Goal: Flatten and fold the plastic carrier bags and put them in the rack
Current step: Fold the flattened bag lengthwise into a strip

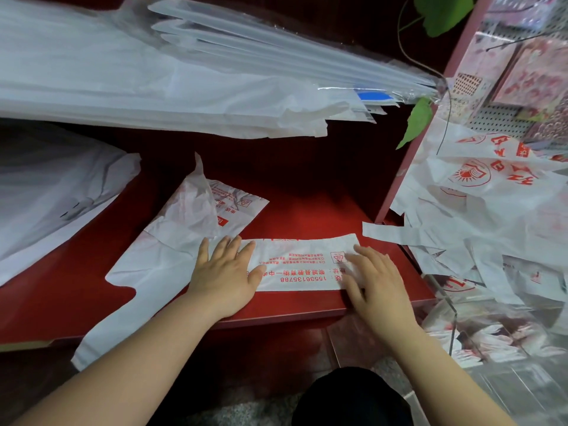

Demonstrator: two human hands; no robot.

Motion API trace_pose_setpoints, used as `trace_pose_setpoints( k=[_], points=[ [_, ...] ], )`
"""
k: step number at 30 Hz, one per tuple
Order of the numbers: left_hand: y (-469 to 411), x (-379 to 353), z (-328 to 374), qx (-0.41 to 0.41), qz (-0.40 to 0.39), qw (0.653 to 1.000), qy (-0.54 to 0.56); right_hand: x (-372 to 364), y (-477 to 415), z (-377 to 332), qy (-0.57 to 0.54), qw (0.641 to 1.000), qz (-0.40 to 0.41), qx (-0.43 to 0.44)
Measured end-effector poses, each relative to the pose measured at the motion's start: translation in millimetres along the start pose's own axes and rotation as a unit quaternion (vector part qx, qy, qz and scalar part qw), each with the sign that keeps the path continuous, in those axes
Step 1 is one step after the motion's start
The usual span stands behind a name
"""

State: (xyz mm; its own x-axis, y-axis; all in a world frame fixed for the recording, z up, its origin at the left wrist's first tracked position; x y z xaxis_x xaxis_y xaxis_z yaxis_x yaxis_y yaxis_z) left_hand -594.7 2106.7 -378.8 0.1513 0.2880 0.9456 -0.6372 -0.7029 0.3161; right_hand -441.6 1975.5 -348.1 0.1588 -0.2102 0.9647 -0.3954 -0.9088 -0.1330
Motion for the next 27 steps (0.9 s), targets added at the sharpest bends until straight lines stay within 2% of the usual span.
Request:
trace_pose_setpoints(
  k=[2, 4, 7, 15, 19, 22, 24, 25, 27],
  points=[
    [-1.6, 5.5, 2.6, -0.011, 0.006, 1.000, -0.016, 2.8, 11.0, -5.9, 0.024, 0.999, 0.027, 0.029],
    [-3.6, 12.2, 3.3, -0.022, 0.008, 0.999, -0.029, -4.9, 15.1, -10.6, 0.051, 0.998, -0.015, 0.040],
    [-3.6, 19.8, 1.9, -0.047, -0.011, 0.998, -0.042, -11.6, 12.4, 5.1, 0.007, 0.996, -0.091, -0.016],
    [34.8, 5.8, 2.4, -0.141, -0.033, 0.986, -0.081, -8.9, -19.3, 20.3, 0.055, 0.982, -0.166, -0.069],
    [58.4, -13.6, -3.0, -0.160, -0.035, 0.984, -0.068, -14.4, -31.5, 14.3, 0.064, 0.982, -0.167, -0.066],
    [64.1, -10.8, -2.4, -0.179, 0.051, 0.980, -0.072, -22.0, -36.1, 10.0, 0.068, 0.982, -0.167, -0.057],
    [69.0, -7.9, -3.7, -0.217, 0.145, 0.964, -0.054, -24.6, -38.4, 8.3, 0.076, 0.982, -0.163, -0.053],
    [72.3, -5.7, -2.9, -0.242, 0.190, 0.951, -0.041, -21.7, -38.1, 6.2, 0.069, 0.987, -0.138, -0.047],
    [74.5, -2.4, -1.8, -0.257, 0.232, 0.938, -0.014, -2.4, -29.8, -6.1, 0.019, 1.000, -0.007, 0.010]
  ],
)
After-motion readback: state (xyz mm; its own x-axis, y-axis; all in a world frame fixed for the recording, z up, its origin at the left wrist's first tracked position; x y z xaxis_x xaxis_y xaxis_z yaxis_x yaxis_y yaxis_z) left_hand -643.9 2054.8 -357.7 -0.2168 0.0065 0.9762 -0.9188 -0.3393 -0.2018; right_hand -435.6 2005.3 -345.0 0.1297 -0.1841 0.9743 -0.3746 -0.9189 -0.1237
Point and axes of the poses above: each hand's wrist, its own y-axis away from the middle knuckle, its own x-axis out of the back of the hand, z = x × y, the point moved 9 cm from there along -y, towards the middle knuckle, and after that the axes turned 13 degrees about -z, right-handed, at the moved point
